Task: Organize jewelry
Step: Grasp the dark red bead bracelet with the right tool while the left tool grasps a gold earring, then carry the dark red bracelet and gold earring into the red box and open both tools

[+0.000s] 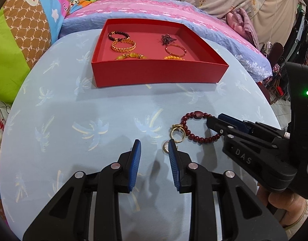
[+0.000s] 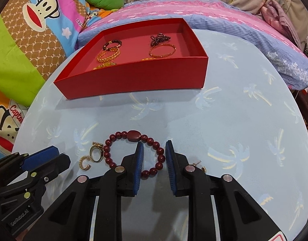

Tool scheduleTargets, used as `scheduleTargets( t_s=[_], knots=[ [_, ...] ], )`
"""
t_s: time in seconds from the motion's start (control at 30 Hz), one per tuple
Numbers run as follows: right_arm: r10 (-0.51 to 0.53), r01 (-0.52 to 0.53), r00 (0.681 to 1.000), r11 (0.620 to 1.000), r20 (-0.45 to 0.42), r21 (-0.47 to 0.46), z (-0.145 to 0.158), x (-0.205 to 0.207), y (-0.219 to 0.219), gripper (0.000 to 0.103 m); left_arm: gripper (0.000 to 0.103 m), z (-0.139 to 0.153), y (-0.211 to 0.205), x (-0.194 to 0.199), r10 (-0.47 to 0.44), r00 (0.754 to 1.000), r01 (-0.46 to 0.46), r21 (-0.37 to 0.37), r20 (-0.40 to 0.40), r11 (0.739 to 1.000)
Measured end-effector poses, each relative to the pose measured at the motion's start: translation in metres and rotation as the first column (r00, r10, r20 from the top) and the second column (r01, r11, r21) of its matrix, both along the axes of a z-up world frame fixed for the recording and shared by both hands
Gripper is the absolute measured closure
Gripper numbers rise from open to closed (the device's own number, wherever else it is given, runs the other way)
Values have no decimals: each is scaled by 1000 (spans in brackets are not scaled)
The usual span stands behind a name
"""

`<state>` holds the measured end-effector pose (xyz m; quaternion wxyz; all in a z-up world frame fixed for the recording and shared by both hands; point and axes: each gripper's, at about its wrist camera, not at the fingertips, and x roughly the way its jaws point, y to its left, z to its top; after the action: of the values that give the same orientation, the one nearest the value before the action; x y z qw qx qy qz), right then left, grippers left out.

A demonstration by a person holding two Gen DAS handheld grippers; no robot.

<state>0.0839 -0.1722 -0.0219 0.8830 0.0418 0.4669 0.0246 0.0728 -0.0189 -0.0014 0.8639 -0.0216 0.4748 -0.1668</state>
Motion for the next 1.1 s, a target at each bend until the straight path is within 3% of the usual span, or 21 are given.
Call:
scheduleTargets(
  t_s=[0.17,0.67,0.8,1.1],
  knots=[
    [-13,13,1000,1000,2,-4,-1,0,-6,96,75,-2,-9,3,-21,1000,21,-8,-8,1000],
    [-61,61,998,997,-20,40,1,-8,-23,96,75,-16,-43,15,-75,997,75,19,-8,997],
    [-60,60,998,997,-21,46,1,-9,-22,96,83,-16,-44,15,-79,997,79,34,5,996],
    [-52,53,998,997,-22,61,3,-11,-19,96,84,-15,-39,18,-75,997,75,7,-1,997]
  ],
)
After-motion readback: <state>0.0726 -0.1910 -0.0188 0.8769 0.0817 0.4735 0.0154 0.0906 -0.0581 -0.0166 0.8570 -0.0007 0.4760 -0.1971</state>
